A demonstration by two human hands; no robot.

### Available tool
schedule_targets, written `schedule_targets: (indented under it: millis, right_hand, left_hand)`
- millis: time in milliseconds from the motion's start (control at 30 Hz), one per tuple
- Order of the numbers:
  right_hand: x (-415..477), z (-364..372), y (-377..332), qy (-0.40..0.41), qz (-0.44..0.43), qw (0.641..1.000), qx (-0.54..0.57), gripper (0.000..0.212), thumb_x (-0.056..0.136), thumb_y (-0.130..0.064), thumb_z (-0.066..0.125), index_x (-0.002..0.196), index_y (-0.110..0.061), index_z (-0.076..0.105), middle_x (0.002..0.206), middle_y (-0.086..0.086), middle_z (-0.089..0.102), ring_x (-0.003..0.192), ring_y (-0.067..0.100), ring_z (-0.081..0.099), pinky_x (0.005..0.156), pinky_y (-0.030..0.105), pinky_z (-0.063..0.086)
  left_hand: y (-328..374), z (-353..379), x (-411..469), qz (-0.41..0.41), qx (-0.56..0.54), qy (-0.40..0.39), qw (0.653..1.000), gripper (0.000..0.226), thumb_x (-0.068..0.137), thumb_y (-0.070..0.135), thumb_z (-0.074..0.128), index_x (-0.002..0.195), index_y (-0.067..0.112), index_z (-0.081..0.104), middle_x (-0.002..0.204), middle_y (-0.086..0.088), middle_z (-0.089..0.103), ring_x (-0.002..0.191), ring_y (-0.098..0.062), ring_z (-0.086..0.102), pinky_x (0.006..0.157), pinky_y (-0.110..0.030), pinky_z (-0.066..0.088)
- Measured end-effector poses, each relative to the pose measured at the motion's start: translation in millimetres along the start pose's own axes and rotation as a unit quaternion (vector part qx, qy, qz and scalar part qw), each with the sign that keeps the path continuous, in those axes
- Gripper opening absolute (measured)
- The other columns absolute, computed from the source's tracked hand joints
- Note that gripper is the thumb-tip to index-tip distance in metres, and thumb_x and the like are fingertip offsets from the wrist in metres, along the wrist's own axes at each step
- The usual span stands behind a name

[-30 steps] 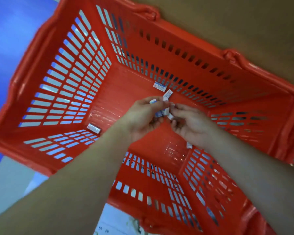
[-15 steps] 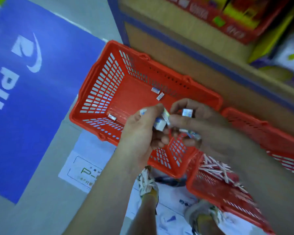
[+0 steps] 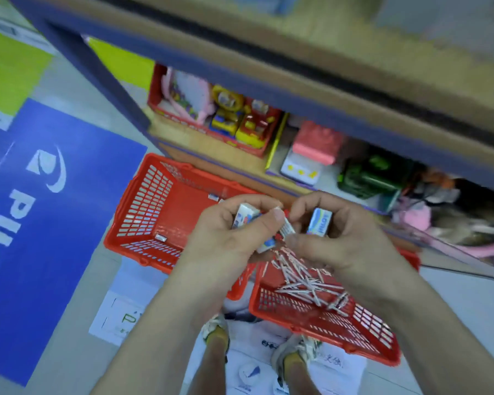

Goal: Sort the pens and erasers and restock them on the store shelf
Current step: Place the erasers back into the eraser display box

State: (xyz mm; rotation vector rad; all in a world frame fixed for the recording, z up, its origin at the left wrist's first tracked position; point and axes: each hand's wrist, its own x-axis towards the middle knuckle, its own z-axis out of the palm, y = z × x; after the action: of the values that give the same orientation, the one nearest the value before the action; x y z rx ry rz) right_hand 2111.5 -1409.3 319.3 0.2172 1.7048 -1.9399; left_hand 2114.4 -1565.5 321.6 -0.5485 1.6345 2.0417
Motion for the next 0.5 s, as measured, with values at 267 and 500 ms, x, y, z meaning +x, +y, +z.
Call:
schedule_targets:
  millis: [267, 500]
  right_hand:
    - [-99, -85, -82, 0.046, -0.062, 0.993, -0.091, 0.032, 0.06, -0.026, 0.083, 0.089, -0.023, 0.069, 0.078, 0.007, 0.061, 0.066, 0.014, 0.055, 0.06, 0.023, 0.048]
    - [-171, -143, -111, 0.158, -0.13, 0.971, -0.123, 0.028, 0.062, -0.037, 0.077, 0.087, -0.026, 0.069, 0.065, 0.0, 0.061, 0.057, 0.015, 0.051, 0.054, 0.028, 0.045]
  left_hand:
    - [49, 97, -40, 0.065, 0.038, -0.091, 0.993, 0.017, 0.074, 0.017, 0.067, 0.09, 0.02, 0.072, 0.086, -0.014, 0.07, 0.076, -0.02, 0.066, 0.069, -0.03, 0.055]
    - [67, 197, -68, 0.065, 0.017, -0.192, 0.979, 0.024, 0.066, 0.008, 0.075, 0.085, 0.022, 0.073, 0.078, -0.008, 0.07, 0.067, -0.016, 0.064, 0.065, -0.026, 0.056]
